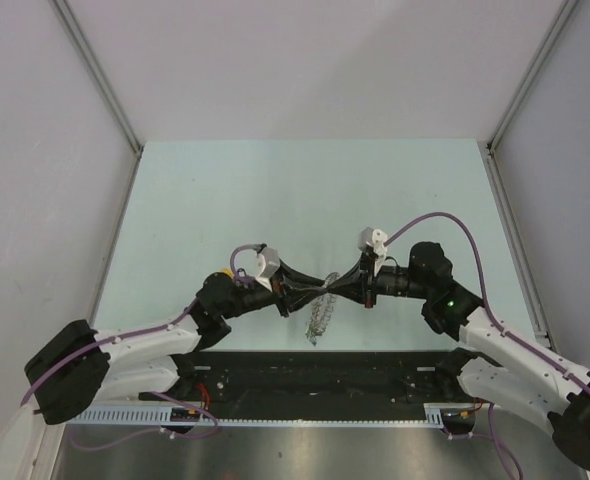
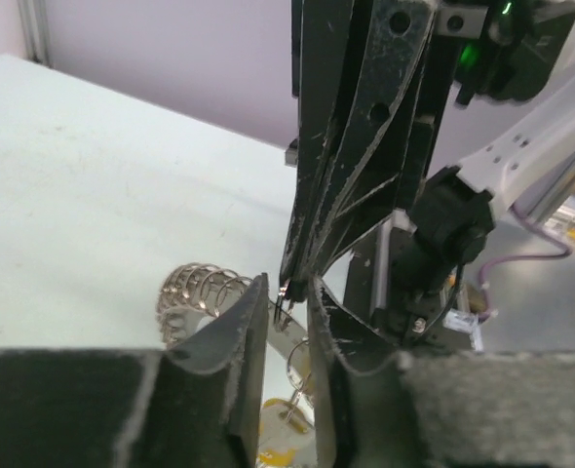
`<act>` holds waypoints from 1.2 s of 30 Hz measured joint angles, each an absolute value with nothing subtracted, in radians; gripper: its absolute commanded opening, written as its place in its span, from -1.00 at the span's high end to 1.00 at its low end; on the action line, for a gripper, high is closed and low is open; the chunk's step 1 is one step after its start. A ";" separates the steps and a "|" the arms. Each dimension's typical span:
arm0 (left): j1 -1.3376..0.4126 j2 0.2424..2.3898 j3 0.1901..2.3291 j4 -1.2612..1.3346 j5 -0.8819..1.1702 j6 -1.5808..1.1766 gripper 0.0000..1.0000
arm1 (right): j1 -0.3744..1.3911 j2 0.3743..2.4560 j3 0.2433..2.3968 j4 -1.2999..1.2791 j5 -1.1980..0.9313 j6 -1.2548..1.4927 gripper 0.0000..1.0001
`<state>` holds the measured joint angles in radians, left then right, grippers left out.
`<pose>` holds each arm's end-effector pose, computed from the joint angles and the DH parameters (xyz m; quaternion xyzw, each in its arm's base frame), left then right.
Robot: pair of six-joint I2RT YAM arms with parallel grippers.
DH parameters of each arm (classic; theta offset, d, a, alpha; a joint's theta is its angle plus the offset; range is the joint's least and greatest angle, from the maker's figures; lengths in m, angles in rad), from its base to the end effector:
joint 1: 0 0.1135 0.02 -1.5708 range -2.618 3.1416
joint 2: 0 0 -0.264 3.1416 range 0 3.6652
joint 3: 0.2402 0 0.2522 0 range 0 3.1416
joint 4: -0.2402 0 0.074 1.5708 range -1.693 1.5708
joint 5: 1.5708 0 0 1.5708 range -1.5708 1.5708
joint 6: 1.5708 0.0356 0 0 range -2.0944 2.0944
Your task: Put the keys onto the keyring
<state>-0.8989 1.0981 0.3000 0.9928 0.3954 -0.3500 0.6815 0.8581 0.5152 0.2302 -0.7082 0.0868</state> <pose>0.1253 -0.1796 0.2357 0.3148 0.5582 -0.5440 0.5416 0.1397 0.1431 0.2760 -0.4258 0.6012 0.4739 0.4824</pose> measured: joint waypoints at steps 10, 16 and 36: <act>-0.899 0.984 0.360 0.636 0.392 -0.144 0.30 | 0.699 0.875 0.663 -0.067 -0.691 -0.081 1.00; -0.899 0.988 0.374 0.541 0.439 -0.077 0.31 | 0.751 0.914 0.713 -0.177 -0.645 -0.163 1.00; -0.899 1.049 0.416 0.483 0.530 -0.024 0.59 | 0.797 0.952 0.720 -0.263 -0.587 -0.252 1.00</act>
